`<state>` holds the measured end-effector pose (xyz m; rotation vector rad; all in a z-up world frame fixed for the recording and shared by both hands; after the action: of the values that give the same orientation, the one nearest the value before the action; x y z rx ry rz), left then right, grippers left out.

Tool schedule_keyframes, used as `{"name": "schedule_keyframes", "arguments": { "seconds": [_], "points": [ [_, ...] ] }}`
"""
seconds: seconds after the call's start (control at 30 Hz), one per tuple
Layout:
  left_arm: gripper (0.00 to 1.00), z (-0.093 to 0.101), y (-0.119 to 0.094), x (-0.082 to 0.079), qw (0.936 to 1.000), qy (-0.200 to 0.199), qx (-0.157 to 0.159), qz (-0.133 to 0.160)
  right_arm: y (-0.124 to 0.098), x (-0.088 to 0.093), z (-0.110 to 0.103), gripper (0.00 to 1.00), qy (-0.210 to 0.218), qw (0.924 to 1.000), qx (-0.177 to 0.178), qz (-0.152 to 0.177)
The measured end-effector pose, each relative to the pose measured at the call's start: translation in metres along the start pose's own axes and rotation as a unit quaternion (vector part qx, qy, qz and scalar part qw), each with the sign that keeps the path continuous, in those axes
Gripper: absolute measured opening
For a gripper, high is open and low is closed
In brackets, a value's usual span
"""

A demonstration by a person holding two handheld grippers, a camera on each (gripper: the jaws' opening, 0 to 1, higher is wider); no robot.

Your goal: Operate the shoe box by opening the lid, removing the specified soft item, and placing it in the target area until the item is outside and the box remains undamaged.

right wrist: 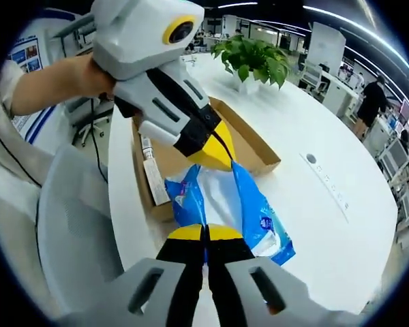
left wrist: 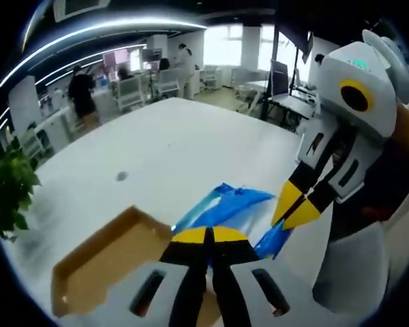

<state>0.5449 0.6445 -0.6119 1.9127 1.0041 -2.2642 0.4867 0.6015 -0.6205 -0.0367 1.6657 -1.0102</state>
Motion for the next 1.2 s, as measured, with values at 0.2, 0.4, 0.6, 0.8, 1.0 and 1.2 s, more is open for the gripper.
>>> {"name": "schedule_keyframes", "arguments": {
  "seconds": [0.2,0.4,0.6,0.8,1.0,1.2],
  "points": [
    [0.00,0.007,0.015,-0.003,0.9999,-0.007,0.009,0.001,-0.008,0.010,0.011,0.00,0.006,1.0000,0.003,-0.007],
    [0.00,0.013,0.028,-0.006,0.9998,-0.006,0.021,-0.001,-0.014,0.020,0.021,0.00,0.014,0.9998,0.012,-0.012],
    [0.00,0.020,0.043,-0.010,0.9993,0.001,0.036,-0.005,-0.023,0.030,0.033,0.00,0.020,0.9993,0.025,-0.018],
    [0.00,0.028,0.058,-0.015,0.9987,0.006,0.050,-0.006,-0.033,0.041,0.045,0.00,0.020,0.9989,0.034,-0.023],
    [0.00,0.036,0.073,-0.021,0.9977,0.018,0.065,-0.010,-0.043,0.053,0.058,0.00,0.031,0.9982,0.044,-0.026],
    [0.00,0.043,0.090,-0.028,0.9963,0.030,0.079,-0.015,-0.053,0.061,0.070,0.00,0.039,0.9974,0.053,-0.029]
  ]
}}
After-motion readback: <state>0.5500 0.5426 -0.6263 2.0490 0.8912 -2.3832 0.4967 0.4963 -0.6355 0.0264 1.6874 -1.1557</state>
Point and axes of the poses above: the point that each gripper's makers call its tool centre point, and the gripper's own axes: y roughly forward along the fingers, z roughly to its right, x roughly out of its underside, the point moved 2 cm from there along -y, roughly backward along the fingers, and after that the axes turned 12 degrees about z, right-handed, at the moved point
